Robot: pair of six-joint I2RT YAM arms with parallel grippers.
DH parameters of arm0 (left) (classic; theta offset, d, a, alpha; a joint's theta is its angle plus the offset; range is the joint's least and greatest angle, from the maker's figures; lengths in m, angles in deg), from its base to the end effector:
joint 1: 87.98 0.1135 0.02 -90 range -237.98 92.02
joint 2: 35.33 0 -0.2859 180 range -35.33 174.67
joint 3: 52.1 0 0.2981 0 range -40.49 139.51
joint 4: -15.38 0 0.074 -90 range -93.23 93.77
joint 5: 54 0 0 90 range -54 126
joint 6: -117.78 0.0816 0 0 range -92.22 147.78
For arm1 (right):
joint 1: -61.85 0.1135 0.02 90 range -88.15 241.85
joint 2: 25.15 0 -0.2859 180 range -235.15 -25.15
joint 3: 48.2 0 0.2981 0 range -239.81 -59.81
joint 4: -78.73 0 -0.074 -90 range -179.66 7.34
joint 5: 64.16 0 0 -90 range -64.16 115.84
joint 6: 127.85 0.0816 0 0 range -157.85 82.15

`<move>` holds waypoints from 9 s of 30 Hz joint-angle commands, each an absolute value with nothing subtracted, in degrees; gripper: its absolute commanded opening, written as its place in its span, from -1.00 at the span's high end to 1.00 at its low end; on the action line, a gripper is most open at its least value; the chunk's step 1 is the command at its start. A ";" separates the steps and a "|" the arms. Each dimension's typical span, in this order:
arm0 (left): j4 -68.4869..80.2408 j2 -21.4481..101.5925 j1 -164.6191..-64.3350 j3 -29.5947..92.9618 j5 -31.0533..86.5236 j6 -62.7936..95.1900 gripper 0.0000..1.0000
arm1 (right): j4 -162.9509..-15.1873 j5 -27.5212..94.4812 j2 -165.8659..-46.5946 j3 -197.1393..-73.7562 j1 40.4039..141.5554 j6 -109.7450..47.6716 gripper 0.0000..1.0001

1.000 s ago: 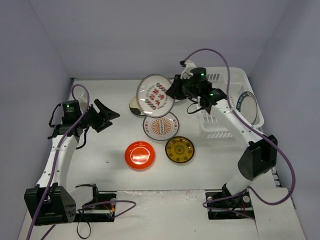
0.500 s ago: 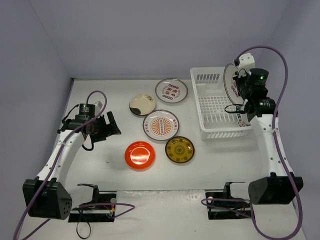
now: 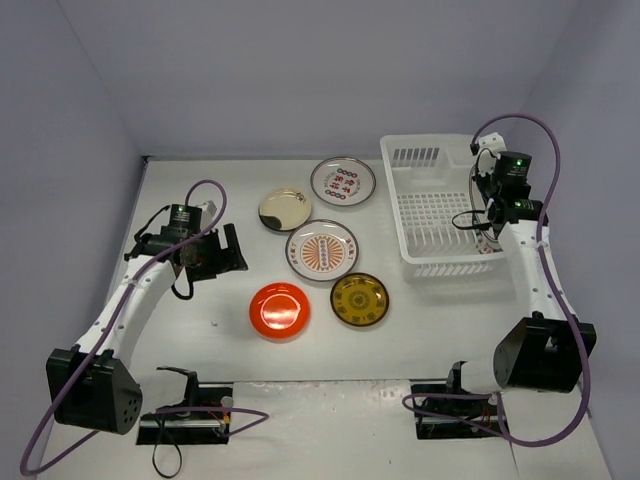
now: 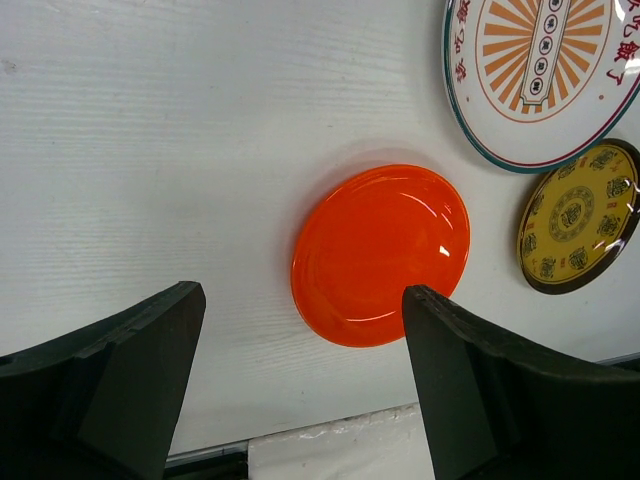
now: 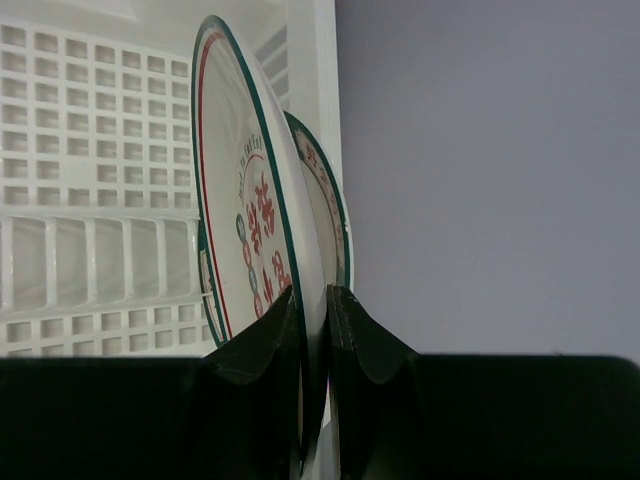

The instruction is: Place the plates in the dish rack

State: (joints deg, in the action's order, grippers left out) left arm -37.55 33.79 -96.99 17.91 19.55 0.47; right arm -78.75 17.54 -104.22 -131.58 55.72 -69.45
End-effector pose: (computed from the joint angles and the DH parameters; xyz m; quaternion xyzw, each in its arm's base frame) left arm 0.3024 -0.0713 0.2652 -0.1029 0.9314 -0.2289 0.2637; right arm 0.4064 -0.0555 0.3683 -0.1367 0.7974 -0.2446 0.5344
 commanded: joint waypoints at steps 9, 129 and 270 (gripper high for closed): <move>-35.87 35.50 -98.79 21.92 19.30 1.76 -0.61 | -87.64 17.14 -105.66 -128.90 52.01 -67.12 1.00; -35.50 35.51 -106.87 31.59 27.90 1.58 -0.56 | -74.37 18.92 -97.74 -147.35 68.01 -57.79 1.00; 28.83 39.11 -109.60 17.17 3.39 -42.80 1.00 | -99.94 52.38 -99.76 -126.17 77.32 -9.03 -0.30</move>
